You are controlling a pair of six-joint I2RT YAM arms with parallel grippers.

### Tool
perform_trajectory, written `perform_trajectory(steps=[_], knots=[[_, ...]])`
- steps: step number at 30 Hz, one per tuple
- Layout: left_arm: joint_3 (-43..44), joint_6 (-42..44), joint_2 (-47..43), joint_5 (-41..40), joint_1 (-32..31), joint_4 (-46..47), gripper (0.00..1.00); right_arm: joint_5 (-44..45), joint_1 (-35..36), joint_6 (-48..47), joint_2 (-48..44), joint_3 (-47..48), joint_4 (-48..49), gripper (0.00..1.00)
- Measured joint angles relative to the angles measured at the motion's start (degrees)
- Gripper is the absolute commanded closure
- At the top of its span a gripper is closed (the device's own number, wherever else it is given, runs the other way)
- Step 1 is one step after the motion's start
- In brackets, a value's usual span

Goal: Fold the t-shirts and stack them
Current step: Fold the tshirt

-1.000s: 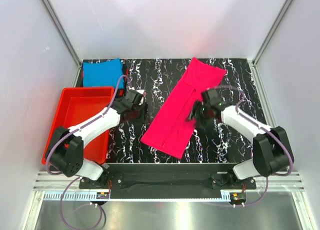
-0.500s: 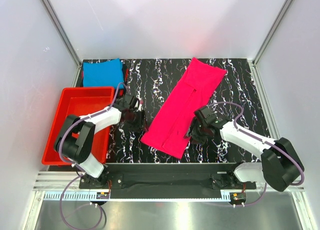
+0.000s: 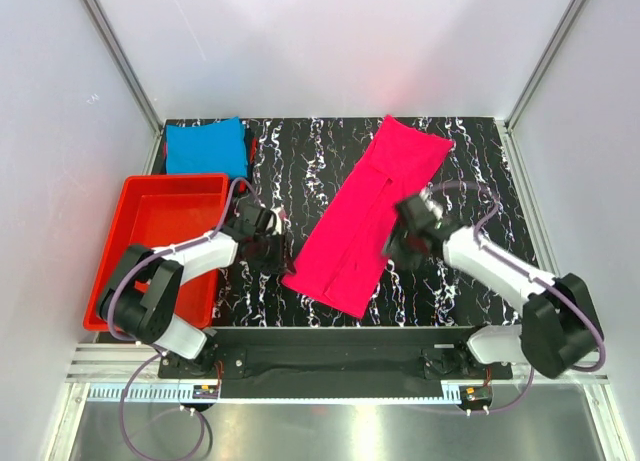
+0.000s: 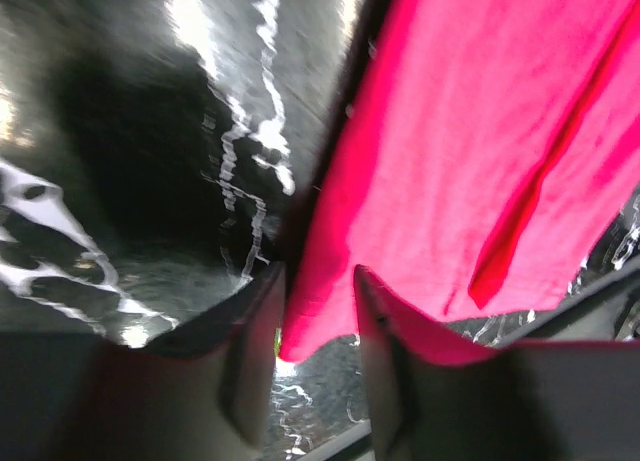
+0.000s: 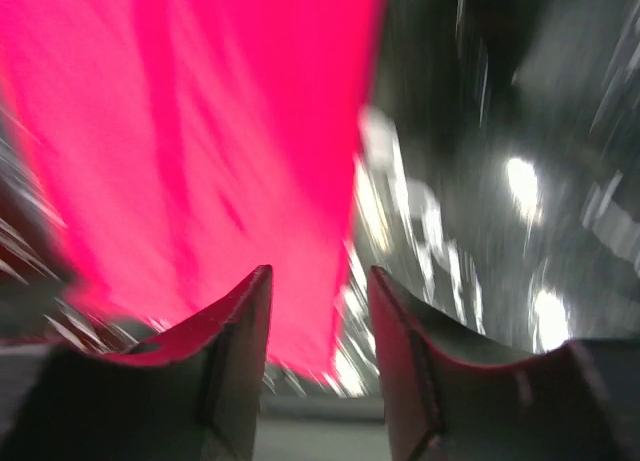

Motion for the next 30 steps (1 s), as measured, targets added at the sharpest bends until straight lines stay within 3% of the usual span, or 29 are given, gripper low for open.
perform_trajectory(steps=[4, 6, 7, 9, 22, 30], knots=[[-1.8, -0.8, -0.2, 1.4, -1.6, 0.9, 0.98, 1.6, -11.9, -7.0, 5.1, 12.8, 1.2, 0.63], [-2.3, -1.2, -0.3, 2.5, -2.1, 1.8, 1.00, 1.4, -16.2, -10.8, 9.9, 19.5, 2.6, 0.75], [-2.8, -1.6, -0.5, 2.8, -2.4, 2.3, 1.00, 1.3, -17.8, -12.3, 12.8, 23.2, 3.3, 0.89], [-3.7, -2.2, -1.0, 3.1, -2.8, 3.4, 1.00, 1.2, -19.6, -15.8, 19.6, 30.8, 3.5, 0.99], [-14.9, -9.6, -12.4, 3.0, -4.0, 7.3, 1.00, -4.7, -23.9, -22.8, 65.8, 75.2, 1.8, 1.00], [-18.1, -14.6, -18.3, 2.9, -4.9, 6.5, 1.00, -10.0, -23.5, -21.7, 73.9, 86.2, -0.4, 1.00]])
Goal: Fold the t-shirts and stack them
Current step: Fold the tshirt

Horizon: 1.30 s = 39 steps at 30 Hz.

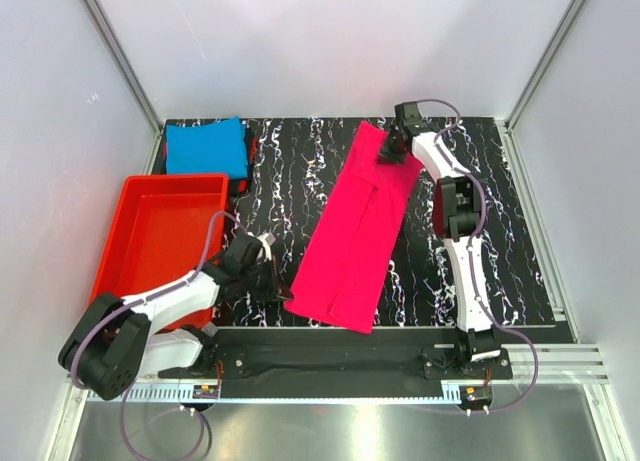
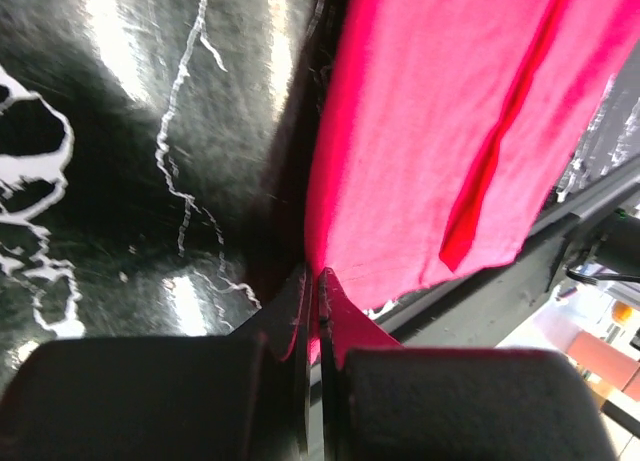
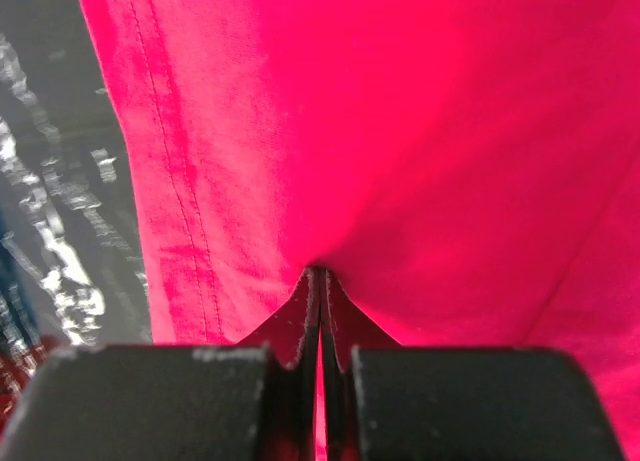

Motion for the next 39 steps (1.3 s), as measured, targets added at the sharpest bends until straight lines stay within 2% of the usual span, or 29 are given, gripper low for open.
perform_trajectory(steps=[6, 10, 12, 13, 15, 17, 18, 20, 21, 25, 29, 31, 34, 39], knots=[[-1.5, -3.6, -3.4, 0.1, -0.7, 0.0, 0.99, -5.3, 3.6, 1.8, 9.1, 13.6, 1.2, 0.99], [-1.5, -6.5, -3.3, 0.0, -1.4, 0.2, 0.99, -9.9, 4.7, 2.5, 11.6, 15.5, 5.8, 0.97], [-1.6, -7.8, -2.8, 0.0, -1.7, 0.7, 0.93, -11.8, 4.7, 2.3, 11.7, 15.2, 7.2, 0.87], [-1.6, -8.0, -2.4, -0.1, -1.7, 0.9, 0.89, -12.7, 4.6, 2.0, 11.7, 15.0, 7.6, 0.85], [-1.6, -8.4, -1.2, -0.3, -1.9, 1.0, 0.74, -13.9, 4.5, 1.0, 11.3, 13.9, 8.4, 0.82], [-1.5, -8.5, 0.2, -1.0, -1.9, 0.7, 0.69, -14.5, 4.4, -0.1, 9.2, 11.1, 8.7, 0.80], [-1.4, -8.5, 0.6, -0.9, -1.9, 0.6, 0.63, -14.4, 4.4, -0.7, 7.1, 8.2, 8.2, 0.74], [-0.2, -7.4, 0.7, -1.8, -2.1, -0.3, 0.61, -14.1, 4.4, -1.8, 1.2, 1.5, 6.5, 0.66], [0.6, -6.8, 0.7, -2.7, -2.1, -1.2, 0.57, -13.9, 4.4, -2.3, -2.1, -2.3, 6.6, 0.57], [2.9, -3.8, 0.1, -7.0, -1.9, -4.7, 0.52, -12.6, 4.5, -1.8, -24.0, -22.8, 5.0, 0.45], [3.5, -1.4, -1.1, -8.9, -1.4, -7.5, 0.51, -10.1, 6.2, 0.1, -49.0, -45.5, 6.7, 0.42], [3.5, -0.4, -1.8, -8.9, -1.2, -8.4, 0.50, -8.2, 9.5, 1.7, -58.7, -56.5, 6.5, 0.41], [3.6, 1.2, -2.4, -8.9, -0.9, -9.2, 0.51, -7.0, 15.7, 5.1, -65.1, -70.5, 6.3, 0.41], [3.6, 2.8, -2.6, -8.3, -0.4, -10.6, 0.54, -4.9, 19.6, 12.3, -70.4, -90.0, 2.7, 0.42]])
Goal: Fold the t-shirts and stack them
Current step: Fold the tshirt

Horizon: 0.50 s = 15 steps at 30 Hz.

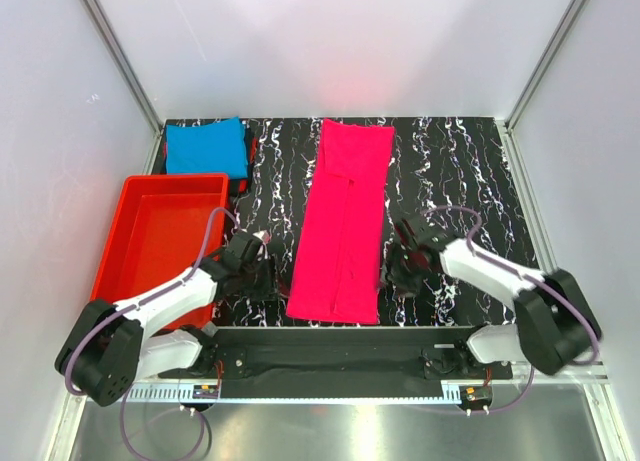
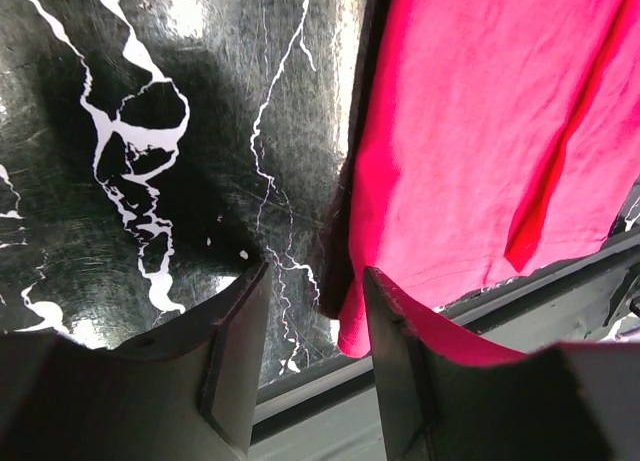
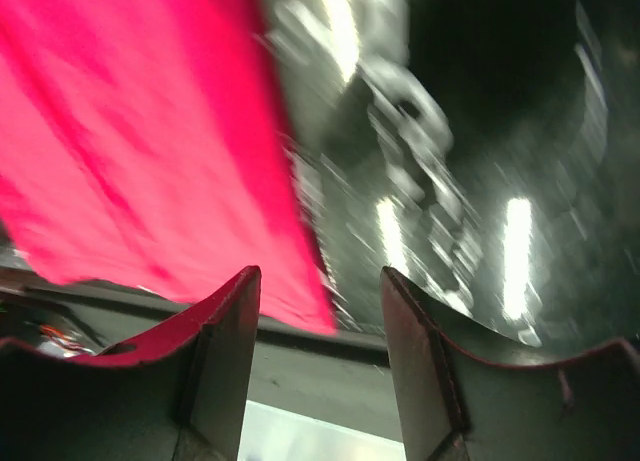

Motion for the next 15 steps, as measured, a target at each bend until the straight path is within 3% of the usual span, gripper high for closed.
perform_trajectory(steps=[6, 15], knots=[[-0.8, 0.2, -0.8, 1.3, 0.0, 0.3, 0.56, 1.3, 1.4, 5.5, -14.7, -7.3, -0.6, 0.43], [-2.4, -1.0, -1.4, 4.3, 0.0, 1.1, 0.58, -1.2, 4.1, 10.1, -14.7, -16.5, 6.3, 0.44]])
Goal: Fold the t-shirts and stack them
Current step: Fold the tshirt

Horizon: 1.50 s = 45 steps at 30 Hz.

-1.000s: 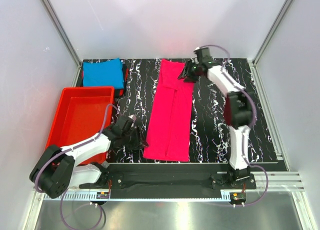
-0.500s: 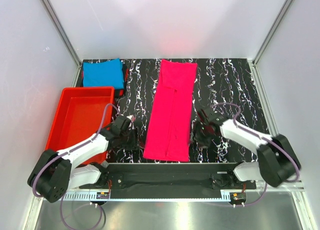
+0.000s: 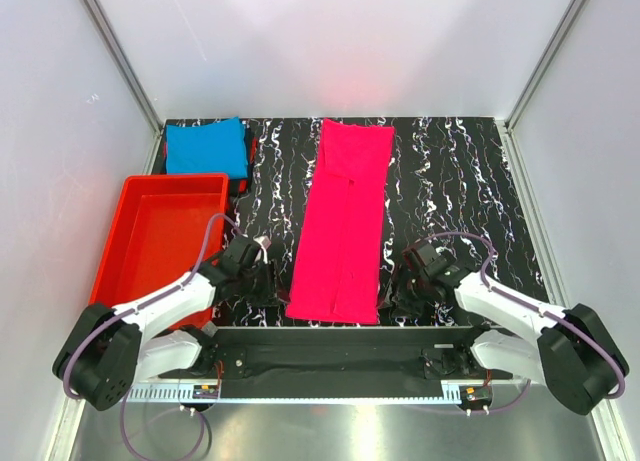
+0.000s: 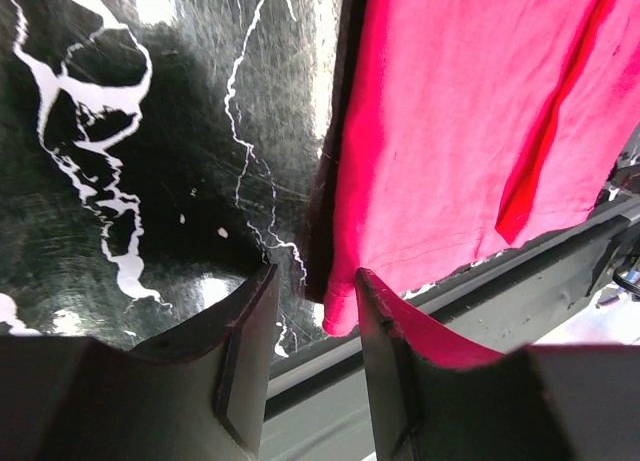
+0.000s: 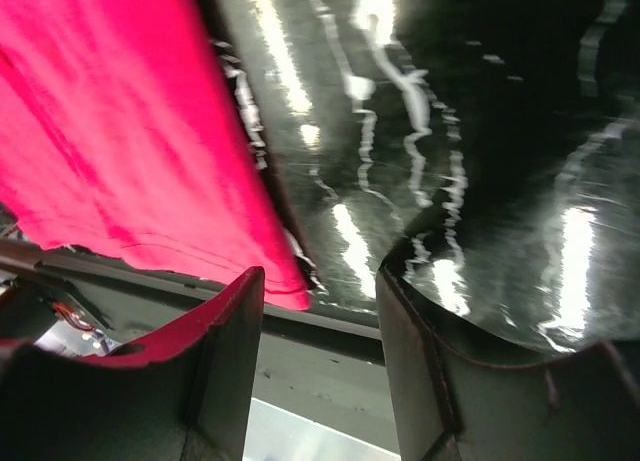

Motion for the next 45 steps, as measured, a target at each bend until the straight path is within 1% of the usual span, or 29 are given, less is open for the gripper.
perform_trajectory(steps=[4, 8, 13, 17, 23, 27, 28, 35, 44, 45], knots=[[-0.1, -0.4, -0.5, 0.0, -0.5, -0.2, 0.50, -0.6, 1.6, 1.0, 0.3, -0.8, 3.3, 0.45], [-0.2, -0.8, -2.6, -0.9, -0.7, -1.4, 0.46, -0.8, 3.1, 2.3, 0.4, -1.6, 6.2, 0.46], [0.1, -0.6, -5.4, -1.8, -0.8, -2.8, 0.46, -0.3, 4.4, 3.0, 0.4, -1.7, 6.7, 0.48], [0.2, -0.6, -3.7, -1.7, -0.9, -3.2, 0.48, 0.0, 4.8, 3.0, 0.3, -1.7, 6.2, 0.52], [-0.3, -1.5, -2.2, -1.5, -2.3, -2.1, 0.50, 0.1, 5.8, 3.0, 0.5, -1.7, 5.7, 0.53], [-2.2, -3.1, -3.3, -0.6, -2.6, 0.6, 0.54, 0.1, 6.3, 3.0, 1.4, -1.3, 5.8, 0.54], [-2.4, -3.2, -3.3, -0.4, -2.6, 0.9, 0.57, 0.1, 6.5, 3.0, 1.5, -1.2, 5.8, 0.55], [-2.7, -3.3, -3.3, -0.5, -2.8, 0.8, 0.67, 1.2, 6.8, 3.1, 1.2, -1.3, 5.7, 0.59], [-3.5, -4.0, -3.6, -0.4, -3.5, 1.1, 0.72, 1.2, 7.3, 3.4, 0.7, -1.9, 6.6, 0.58], [-3.6, -4.2, -3.7, -0.4, -3.6, 1.1, 0.80, 1.2, 7.4, 3.5, 0.6, -2.0, 6.7, 0.58]])
